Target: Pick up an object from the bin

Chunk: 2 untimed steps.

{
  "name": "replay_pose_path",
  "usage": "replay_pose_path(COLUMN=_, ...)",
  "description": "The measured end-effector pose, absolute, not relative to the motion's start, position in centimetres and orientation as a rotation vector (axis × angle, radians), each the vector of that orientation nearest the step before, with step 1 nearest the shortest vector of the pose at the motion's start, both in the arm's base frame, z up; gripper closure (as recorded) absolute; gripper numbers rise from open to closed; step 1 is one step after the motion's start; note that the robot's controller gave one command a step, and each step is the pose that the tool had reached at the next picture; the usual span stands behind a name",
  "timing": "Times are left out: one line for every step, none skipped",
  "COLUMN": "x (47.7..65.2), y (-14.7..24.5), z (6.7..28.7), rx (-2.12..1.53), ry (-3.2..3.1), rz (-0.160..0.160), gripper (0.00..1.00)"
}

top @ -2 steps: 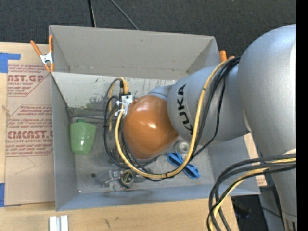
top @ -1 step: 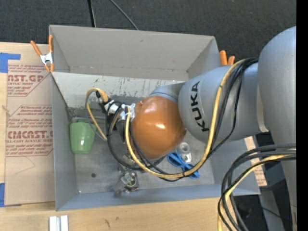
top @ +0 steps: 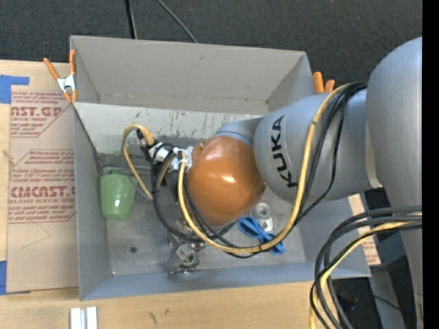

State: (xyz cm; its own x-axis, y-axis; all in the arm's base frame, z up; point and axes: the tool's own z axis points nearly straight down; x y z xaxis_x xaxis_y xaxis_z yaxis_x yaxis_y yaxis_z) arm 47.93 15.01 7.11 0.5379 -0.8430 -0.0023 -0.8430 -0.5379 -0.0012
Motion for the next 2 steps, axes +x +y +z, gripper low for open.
replay_pose_path(x=47.9, y=15.2, z=11.6, rx=-2.75, ry=1.511, rz=0.0, gripper=1.0)
replay_pose_path(x=48.0, y=15.3, z=20.3, rx=-2.746, ry=1.513, rz=-0.005, gripper=1.0)
